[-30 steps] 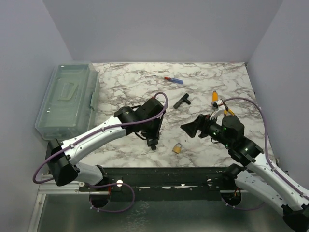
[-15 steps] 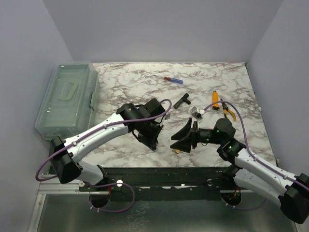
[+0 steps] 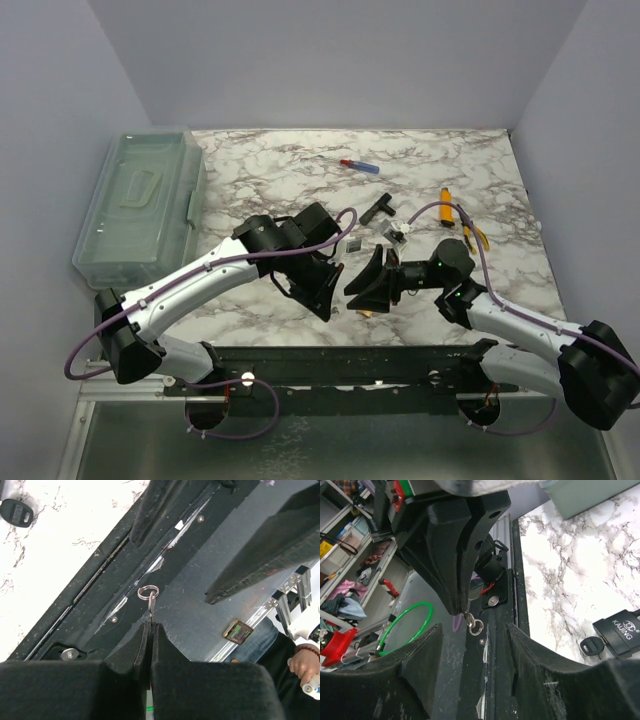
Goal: Unlock with the key
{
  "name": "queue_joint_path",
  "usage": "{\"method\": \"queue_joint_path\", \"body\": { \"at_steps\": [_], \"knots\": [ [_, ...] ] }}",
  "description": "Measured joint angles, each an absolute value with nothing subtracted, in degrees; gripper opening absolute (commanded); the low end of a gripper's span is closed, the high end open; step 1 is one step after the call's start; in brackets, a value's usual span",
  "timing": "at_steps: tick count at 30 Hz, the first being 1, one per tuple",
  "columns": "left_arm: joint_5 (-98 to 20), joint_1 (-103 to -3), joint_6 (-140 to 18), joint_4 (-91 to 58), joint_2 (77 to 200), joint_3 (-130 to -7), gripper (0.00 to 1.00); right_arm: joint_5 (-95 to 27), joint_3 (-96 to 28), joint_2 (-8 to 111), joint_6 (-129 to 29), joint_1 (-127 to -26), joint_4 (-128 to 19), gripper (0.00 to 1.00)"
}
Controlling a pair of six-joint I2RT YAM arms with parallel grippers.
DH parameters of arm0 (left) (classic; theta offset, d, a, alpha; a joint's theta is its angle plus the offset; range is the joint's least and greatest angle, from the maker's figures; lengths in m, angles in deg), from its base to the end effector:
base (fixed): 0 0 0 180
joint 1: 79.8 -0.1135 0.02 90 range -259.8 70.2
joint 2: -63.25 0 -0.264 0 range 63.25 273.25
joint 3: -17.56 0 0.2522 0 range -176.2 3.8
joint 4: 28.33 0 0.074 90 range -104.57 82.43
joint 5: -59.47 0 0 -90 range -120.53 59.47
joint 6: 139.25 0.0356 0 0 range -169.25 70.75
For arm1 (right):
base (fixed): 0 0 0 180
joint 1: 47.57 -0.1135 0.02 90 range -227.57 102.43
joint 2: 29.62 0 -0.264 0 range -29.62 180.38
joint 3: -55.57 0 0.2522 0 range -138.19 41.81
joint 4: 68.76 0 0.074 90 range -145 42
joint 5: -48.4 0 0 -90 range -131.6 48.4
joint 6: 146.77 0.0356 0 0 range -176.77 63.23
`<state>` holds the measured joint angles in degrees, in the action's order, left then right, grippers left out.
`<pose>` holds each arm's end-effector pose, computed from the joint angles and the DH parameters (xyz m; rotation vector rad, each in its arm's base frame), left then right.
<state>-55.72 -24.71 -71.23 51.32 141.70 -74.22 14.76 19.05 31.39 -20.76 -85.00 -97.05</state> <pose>0.1336 -0.2180 0.3330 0.9751 2.7943 -0.9028 0.1528 0.1543 0.2461 -0.9245 1.5694 1.6888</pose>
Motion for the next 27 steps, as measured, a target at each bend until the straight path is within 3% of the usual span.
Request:
{"method": "queue_joint_path", "body": {
  "at_steps": [13,27],
  "knots": [
    [-57.1,-24.2,-70.9,50.3,140.9,-74.5,0.00,16.4,19.0,35.5,-16.7,-86.6,-105.5,0.45],
    [-57.1,-24.2,-70.8,48.9,140.1,-74.6,0.00,16.6,19.0,39.5,-14.7,-88.8,-109.4,0.39]
  ]
}}
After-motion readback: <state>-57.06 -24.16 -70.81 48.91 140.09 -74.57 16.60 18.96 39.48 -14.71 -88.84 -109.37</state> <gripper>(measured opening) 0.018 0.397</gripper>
